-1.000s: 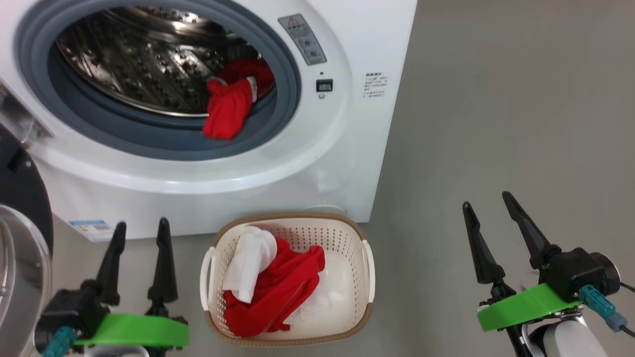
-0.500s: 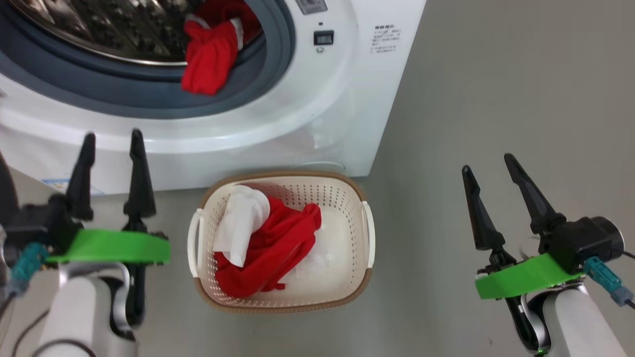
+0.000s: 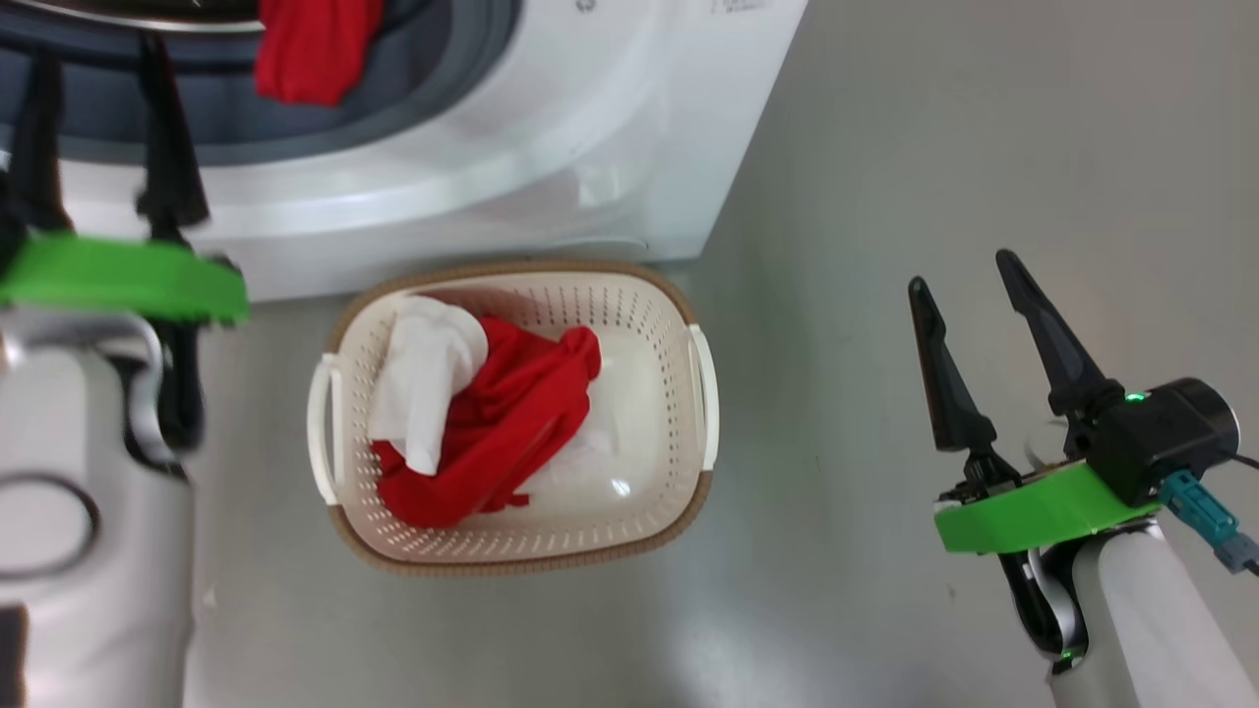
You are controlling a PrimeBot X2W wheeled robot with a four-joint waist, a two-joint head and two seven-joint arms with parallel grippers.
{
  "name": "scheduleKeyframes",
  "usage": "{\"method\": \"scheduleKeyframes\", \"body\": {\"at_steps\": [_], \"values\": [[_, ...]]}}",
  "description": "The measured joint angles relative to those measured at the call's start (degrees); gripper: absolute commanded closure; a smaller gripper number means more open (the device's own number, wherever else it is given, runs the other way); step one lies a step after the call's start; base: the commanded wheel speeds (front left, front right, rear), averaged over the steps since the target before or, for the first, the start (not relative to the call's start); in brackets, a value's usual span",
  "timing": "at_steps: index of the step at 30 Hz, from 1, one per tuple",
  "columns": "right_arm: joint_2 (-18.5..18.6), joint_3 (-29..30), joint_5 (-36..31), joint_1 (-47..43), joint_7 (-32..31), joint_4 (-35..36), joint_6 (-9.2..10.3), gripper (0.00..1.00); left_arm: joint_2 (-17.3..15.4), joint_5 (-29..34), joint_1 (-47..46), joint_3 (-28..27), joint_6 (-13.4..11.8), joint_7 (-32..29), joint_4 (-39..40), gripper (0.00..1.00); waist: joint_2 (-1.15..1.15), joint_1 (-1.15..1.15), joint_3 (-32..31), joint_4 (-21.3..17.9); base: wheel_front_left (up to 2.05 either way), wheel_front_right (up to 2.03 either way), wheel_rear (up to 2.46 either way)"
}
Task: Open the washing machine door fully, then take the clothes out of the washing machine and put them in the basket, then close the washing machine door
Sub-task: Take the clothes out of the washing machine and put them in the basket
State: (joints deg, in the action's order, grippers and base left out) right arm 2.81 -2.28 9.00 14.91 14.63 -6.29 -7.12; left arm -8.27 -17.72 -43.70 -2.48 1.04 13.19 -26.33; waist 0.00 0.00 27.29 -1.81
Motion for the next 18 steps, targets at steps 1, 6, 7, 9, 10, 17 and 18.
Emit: {"method": "scheduleKeyframes", "body": {"at_steps": [1, 6, 7, 9, 10, 17, 18], "values": [[0.0, 0.0, 0.0, 0.2, 0.0, -0.1, 0.0, 0.0, -0.3, 0.0, -1.6, 0.0, 0.1, 0.0, -1.4, 0.0, 0.0, 0.0, 0.7, -0.1, 0.0, 0.0, 0.0], [0.0, -0.5, 0.0, 2.1, 0.0, 0.0, 0.0, 0.0, -1.4, -0.7, -9.1, 0.3, 1.6, -0.7, -8.9, 0.0, 0.0, 0.0, 3.7, -0.6, 0.0, 0.0, 0.0], [0.0, -0.6, 0.0, 2.4, 0.0, 0.0, 0.0, 0.0, -1.7, -0.7, -10.5, 0.5, 1.9, -0.8, -10.3, 0.0, 0.0, 0.0, 4.3, -0.7, 0.0, 0.0, 0.0], [0.1, -0.7, -0.3, 3.0, 0.0, -0.1, 0.0, 0.0, -2.2, -0.7, -13.4, 0.8, 2.3, -1.4, -13.2, 0.0, 0.0, 0.0, 5.3, -0.9, 0.0, 0.0, 0.0], [0.1, -0.8, -0.3, 3.3, 0.0, -0.1, 0.0, 0.0, -2.3, -0.7, -15.0, 1.0, 2.6, -2.0, -14.5, 0.0, 0.0, 0.0, 5.8, -0.9, 0.0, 0.0, 0.0], [0.1, -1.5, -0.5, 4.3, 0.0, -0.6, 0.0, 0.0, -2.8, -1.6, -24.6, 3.0, 4.6, -6.4, -23.6, 0.0, 0.0, 0.0, 7.9, -1.0, 0.0, 0.0, 0.0], [0.1, -1.8, -0.5, 4.3, 0.0, -0.7, 0.0, 0.0, -2.7, -1.8, -25.6, 3.1, 4.6, -7.4, -24.9, 0.0, 0.0, 0.0, 8.0, -1.1, 0.0, 0.0, 0.0]]}}
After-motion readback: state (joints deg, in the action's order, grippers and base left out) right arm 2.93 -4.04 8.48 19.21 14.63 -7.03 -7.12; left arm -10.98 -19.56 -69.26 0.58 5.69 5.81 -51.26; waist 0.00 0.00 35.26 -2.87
